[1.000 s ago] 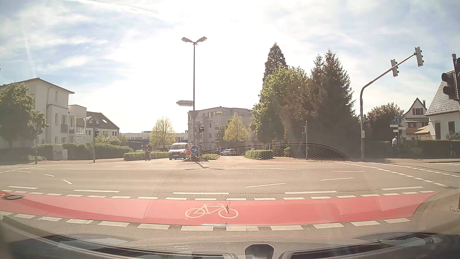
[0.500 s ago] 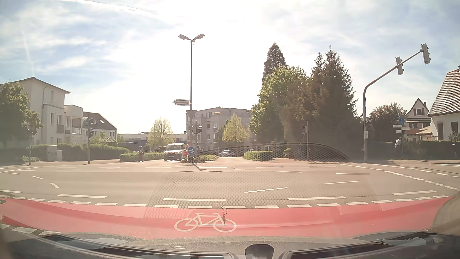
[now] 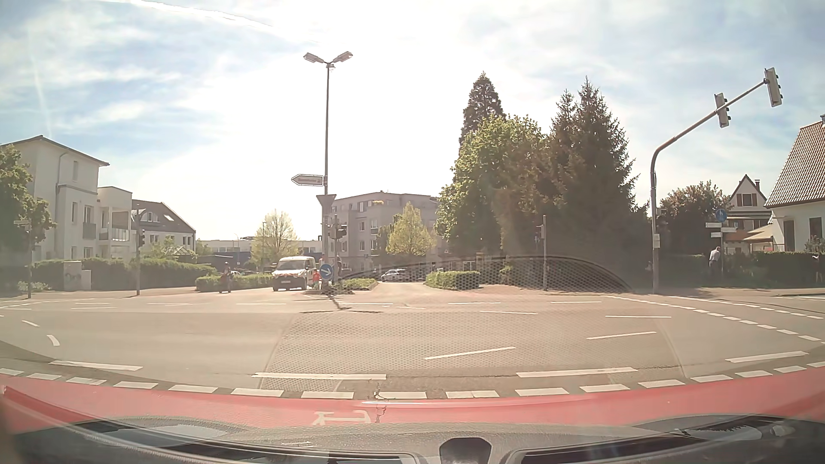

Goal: Follow the waypoints while adhering to traffic rules and regulations

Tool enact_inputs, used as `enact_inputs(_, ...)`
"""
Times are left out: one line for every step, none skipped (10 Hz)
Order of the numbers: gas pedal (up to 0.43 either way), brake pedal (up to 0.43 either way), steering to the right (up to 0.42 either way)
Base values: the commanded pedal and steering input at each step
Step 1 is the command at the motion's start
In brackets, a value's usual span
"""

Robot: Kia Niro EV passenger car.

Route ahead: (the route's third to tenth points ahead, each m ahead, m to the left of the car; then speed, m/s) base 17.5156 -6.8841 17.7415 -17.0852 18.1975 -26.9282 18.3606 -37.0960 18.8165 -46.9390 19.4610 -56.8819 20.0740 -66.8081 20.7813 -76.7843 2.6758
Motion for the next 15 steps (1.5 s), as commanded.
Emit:
enact_inputs(0.157, 0.0, 0.145)
enact_inputs(0.157, 0.0, 0.159)
enact_inputs(0.157, 0.0, 0.188)
enact_inputs(0.157, 0.0, 0.21)
enact_inputs(0.157, 0.0, 0.24)
enact_inputs(0.157, 0.0, 0.273)
enact_inputs(0.157, 0.0, 0.306)
enact_inputs(0.157, 0.0, 0.347)
enact_inputs(0.157, 0.0, 0.388)
enact_inputs(0.157, 0.0, 0.416)
enact_inputs(0.157, 0.0, 0.45)
enact_inputs(0.157, 0.0, 0.475)
enact_inputs(0.157, 0.0, 0.505)
enact_inputs(0.157, 0.0, 0.524)
enact_inputs(0.15, 0.0, 0.532)
